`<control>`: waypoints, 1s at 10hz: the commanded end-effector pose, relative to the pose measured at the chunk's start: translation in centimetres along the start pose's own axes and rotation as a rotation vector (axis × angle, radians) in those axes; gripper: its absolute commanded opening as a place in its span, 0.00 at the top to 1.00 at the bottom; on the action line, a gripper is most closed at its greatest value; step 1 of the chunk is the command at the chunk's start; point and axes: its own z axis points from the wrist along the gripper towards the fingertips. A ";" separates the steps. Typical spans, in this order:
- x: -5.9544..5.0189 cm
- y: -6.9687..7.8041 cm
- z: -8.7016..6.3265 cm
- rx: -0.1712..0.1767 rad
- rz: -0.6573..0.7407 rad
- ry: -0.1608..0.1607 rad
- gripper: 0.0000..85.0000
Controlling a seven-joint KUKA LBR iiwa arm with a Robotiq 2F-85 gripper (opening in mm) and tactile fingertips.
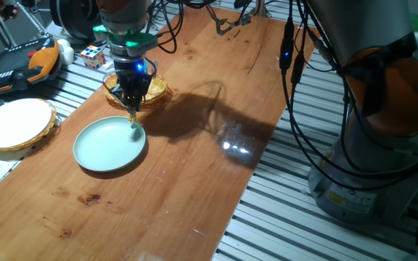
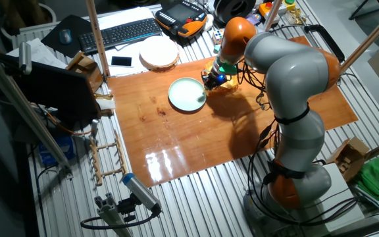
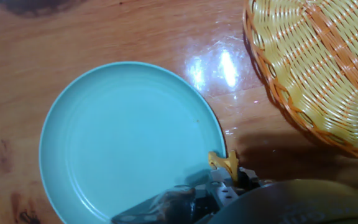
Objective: Use a clamp
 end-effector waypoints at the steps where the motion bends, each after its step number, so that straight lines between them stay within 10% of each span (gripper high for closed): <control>1: 0.0 0.0 0.1 0.000 0.002 0.000 0.99; 10: 0.0 -0.2 1.0 -0.011 -0.013 0.005 0.99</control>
